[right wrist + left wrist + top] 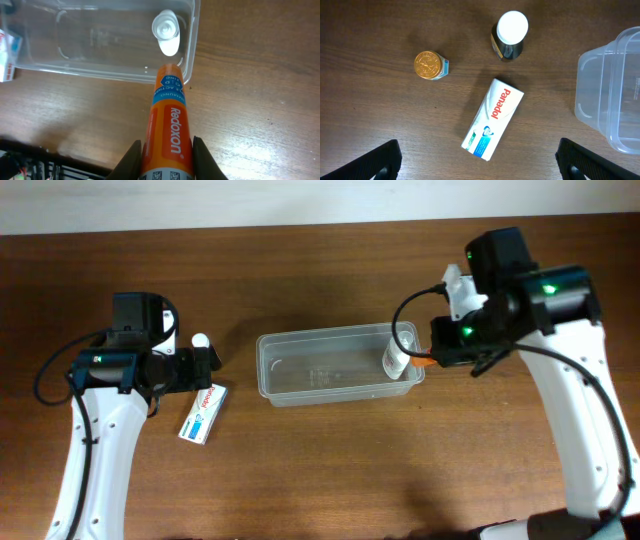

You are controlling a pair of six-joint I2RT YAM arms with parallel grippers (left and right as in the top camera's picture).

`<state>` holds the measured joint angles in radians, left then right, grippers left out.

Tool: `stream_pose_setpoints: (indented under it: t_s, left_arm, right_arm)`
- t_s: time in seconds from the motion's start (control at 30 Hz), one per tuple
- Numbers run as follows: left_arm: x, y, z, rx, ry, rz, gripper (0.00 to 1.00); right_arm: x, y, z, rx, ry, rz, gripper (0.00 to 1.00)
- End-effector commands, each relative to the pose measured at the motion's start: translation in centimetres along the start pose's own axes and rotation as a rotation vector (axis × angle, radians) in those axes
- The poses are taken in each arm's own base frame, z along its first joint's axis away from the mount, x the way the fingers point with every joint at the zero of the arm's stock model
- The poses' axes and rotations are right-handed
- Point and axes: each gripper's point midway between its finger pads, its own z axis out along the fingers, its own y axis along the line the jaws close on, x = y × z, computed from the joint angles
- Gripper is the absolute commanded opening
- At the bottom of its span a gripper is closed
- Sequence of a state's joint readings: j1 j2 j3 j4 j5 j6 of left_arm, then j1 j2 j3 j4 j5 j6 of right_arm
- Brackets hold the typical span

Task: Pack container
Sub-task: 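Place the orange tube into the container beside the white bottle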

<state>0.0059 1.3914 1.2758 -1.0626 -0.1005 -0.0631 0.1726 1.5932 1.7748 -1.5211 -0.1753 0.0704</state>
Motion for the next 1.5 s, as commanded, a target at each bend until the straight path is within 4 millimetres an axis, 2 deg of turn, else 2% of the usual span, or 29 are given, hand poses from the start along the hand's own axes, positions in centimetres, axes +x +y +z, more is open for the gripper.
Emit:
stream_pose_setpoints:
  t_s: [0.0, 0.1, 0.5, 0.7, 0.83, 0.87, 0.9, 0.97, 1.03, 1.1, 1.37, 1.47]
  left_arm:
    - [-0.6, -0.2, -0.4, 0.009, -0.016, 0.015, 1.00]
    - [-0.6, -0.2, -0.4, 0.009, -0.016, 0.014, 0.99]
    - [-0.6, -0.2, -0.4, 0.009, -0.016, 0.015, 0.99]
    - [-0.6, -0.2, -0.4, 0.009, -0.017, 0.015, 0.99]
    - [-0.6, -0.2, -0.4, 0.009, -0.016, 0.014, 0.99]
    - [-0.6, -0.2, -0.4, 0.009, -0.016, 0.014, 1.00]
    - [-0.6, -0.2, -0.4, 0.009, -0.017, 0.014, 0.99]
    - [-0.6, -0.2, -0.4, 0.009, -0.016, 0.015, 0.99]
    - [-0.6, -0.2, -0.4, 0.009, -0.016, 0.015, 0.99]
    - [-0.6, -0.2, -0.4, 0.009, -0.016, 0.015, 0.99]
    - [-0.6, -0.2, -0.4, 0.009, -0.016, 0.015, 0.99]
    - [-0.6, -0.2, -0.4, 0.009, -0.016, 0.015, 0.99]
  right_arm:
    - [0.0, 0.1, 2.1, -0.004, 0.058, -0.011, 0.10]
    - [0.0, -0.3, 4.1, 0.000, 0.112, -0.002, 0.10]
    - [0.1, -1.1, 8.8, 0.006, 0.157, 0.006, 0.10]
    - [-0.1, -2.9, 11.7, 0.080, 0.128, -0.004, 0.10]
    - [0.0, -3.4, 13.1, 0.088, 0.119, -0.006, 0.10]
    - [0.0, -3.4, 13.4, 0.088, 0.120, -0.006, 0.11]
    - [0.1, -3.5, 13.7, 0.088, 0.122, -0.006, 0.19]
    - [0.2, -3.5, 13.9, 0.088, 0.127, -0.005, 0.35]
    - [0.2, -3.5, 13.9, 0.088, 0.127, -0.005, 0.37]
    - [0.2, -3.5, 13.9, 0.088, 0.127, -0.005, 0.48]
    - [0.2, -3.5, 13.9, 0.088, 0.128, -0.004, 0.50]
    - [0.0, -2.9, 12.7, 0.065, 0.109, -0.029, 0.54]
